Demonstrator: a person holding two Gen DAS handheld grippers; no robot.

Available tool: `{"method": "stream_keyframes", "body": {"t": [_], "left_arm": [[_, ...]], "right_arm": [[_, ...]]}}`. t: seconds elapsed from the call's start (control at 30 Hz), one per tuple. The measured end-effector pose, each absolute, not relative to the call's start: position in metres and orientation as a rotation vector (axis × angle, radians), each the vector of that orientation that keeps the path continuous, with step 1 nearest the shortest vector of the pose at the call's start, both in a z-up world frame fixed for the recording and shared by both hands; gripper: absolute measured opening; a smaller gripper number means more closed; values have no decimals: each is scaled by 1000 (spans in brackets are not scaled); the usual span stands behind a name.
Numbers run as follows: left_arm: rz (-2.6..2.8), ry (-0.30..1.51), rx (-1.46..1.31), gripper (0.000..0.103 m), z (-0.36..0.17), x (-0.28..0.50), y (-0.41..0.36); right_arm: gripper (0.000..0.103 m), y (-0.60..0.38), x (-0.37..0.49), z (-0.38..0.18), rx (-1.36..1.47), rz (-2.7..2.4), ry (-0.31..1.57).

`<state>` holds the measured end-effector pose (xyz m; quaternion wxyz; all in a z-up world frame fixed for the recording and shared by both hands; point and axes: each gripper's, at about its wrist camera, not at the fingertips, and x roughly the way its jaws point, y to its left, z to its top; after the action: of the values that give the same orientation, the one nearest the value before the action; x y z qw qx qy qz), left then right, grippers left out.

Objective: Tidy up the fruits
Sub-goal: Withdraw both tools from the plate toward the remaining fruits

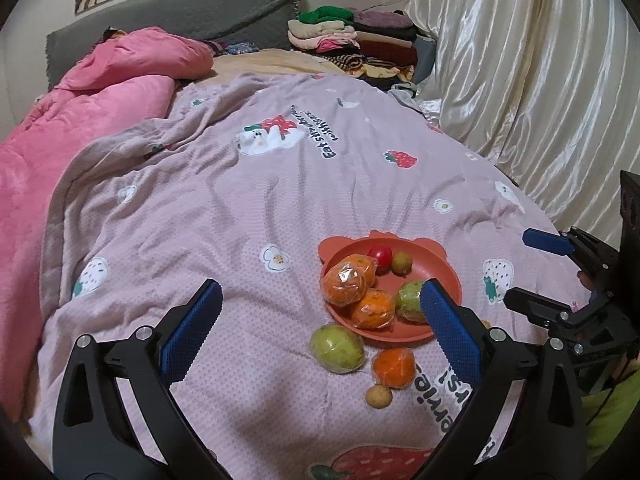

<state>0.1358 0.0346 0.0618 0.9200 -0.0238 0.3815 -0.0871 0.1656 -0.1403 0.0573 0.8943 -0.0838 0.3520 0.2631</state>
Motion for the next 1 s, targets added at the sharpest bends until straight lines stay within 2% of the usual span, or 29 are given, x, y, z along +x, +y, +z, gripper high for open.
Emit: {"method": "stream_keyframes", "body": {"t": [1.0], "left_arm": [[-159, 792, -32, 93, 58, 109, 34]], "right_arm": [[95, -127, 133, 55, -155, 593, 752]]}}
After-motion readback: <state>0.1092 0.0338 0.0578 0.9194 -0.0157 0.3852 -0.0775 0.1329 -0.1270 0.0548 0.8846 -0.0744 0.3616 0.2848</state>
